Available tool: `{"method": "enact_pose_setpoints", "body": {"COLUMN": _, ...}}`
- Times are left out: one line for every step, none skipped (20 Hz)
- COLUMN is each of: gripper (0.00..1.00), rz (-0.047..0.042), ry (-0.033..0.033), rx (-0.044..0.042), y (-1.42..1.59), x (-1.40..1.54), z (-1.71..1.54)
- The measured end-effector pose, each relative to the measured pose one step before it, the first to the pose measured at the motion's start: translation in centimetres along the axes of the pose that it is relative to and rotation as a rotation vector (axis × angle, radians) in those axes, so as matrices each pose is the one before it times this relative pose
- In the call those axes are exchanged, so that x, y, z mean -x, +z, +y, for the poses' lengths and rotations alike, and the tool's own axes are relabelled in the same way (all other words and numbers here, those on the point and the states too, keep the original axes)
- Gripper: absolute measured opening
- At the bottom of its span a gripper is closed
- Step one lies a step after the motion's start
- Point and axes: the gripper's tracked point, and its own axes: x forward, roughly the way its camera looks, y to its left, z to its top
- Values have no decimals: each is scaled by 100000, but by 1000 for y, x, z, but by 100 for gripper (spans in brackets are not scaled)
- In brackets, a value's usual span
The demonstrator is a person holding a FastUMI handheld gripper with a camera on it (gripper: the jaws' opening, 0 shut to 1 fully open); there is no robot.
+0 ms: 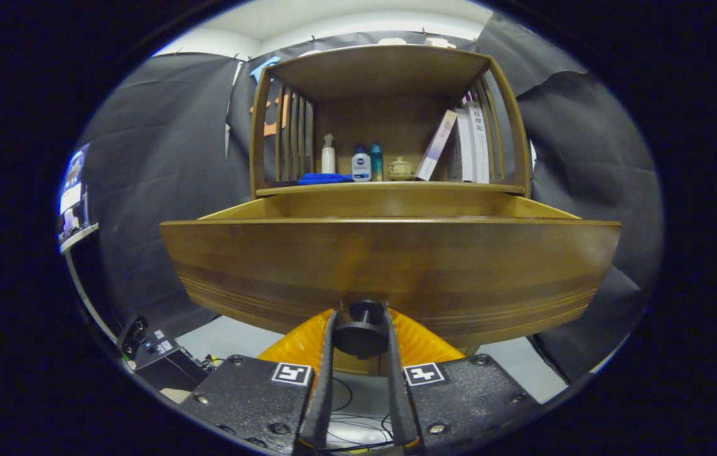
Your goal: Pull open the drawer, take out the items inside it, and place them on the countertop above the cabinet.
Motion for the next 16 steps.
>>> {"method": "enact_pose_setpoints", "body": {"gripper": 43, "rz": 1380, "ry": 640, "rx": -742, "y": 290, "x": 492, "z": 41}}
{"method": "enact_pose_setpoints", "body": {"gripper": 46, "rz": -1034, "ry": 2483, "rx": -726, "y": 969, "x": 755, "z": 275}}
{"method": "enact_pose_setpoints", "body": {"gripper": 48, "rz": -3093, "ry": 3783, "rx": 178, "y": 1466, "x": 779, "z": 549}}
{"method": "enact_pose_setpoints", "body": {"gripper": 51, "rz": -2327, "ry": 3474, "rx": 1572, "y": 1764, "x": 835, "z": 643}}
{"method": "enact_pose_setpoints", "body": {"gripper": 59, "rz": -2133, "ry": 2349, "rx": 2903, "y": 1771, "x": 929, "z": 448}}
{"method": "enact_pose_setpoints", "body": {"gripper": 67, "rz": -2349, "ry": 1321, "rx": 2209, "y": 1908, "x": 672, "z": 301}}
{"method": "enact_pose_setpoints", "body": {"gripper": 75, "rz": -2072, "ry": 2194, "rx": 1019, "y": 1768, "x": 528, "z": 404}}
{"method": "enact_pose_setpoints", "body": {"gripper": 80, "rz": -1292, "ry": 2331, "rx": -588, "y": 1799, "x": 199, "z": 548}}
{"method": "enact_pose_setpoints", "body": {"gripper": 85, "rz": -71, "ry": 2473, "rx": -316, "y": 1221, "x": -219, "z": 418}}
{"method": "enact_pose_setpoints", "body": {"gripper": 89, "rz": 1200, "ry": 1344, "rx": -79, "y": 1068, "x": -388, "z": 129}}
{"method": "enact_pose_setpoints", "body": {"gripper": 92, "rz": 1989, "ry": 1043, "rx": -421, "y": 804, "x": -552, "z": -41}}
{"method": "enact_pose_setpoints", "body": {"gripper": 94, "rz": 1921, "ry": 1116, "rx": -1135, "y": 673, "x": -742, "z": -17}}
{"method": "enact_pose_setpoints", "body": {"gripper": 95, "rz": 2512, "ry": 332, "rx": -737, "y": 467, "x": -781, "z": -281}}
{"method": "enact_pose_setpoints", "body": {"gripper": 96, "rz": 3108, "ry": 51, "rx": 171, "y": 345, "x": -868, "z": -341}}
{"method": "enact_pose_setpoints", "body": {"gripper": 97, "rz": 3386, "ry": -941, "rx": 191, "y": 203, "x": -866, "z": -522}}
{"method": "enact_pose_setpoints", "body": {"gripper": 97, "rz": 3777, "ry": -95, "rx": 189, "y": 41, "x": -994, "z": -440}}
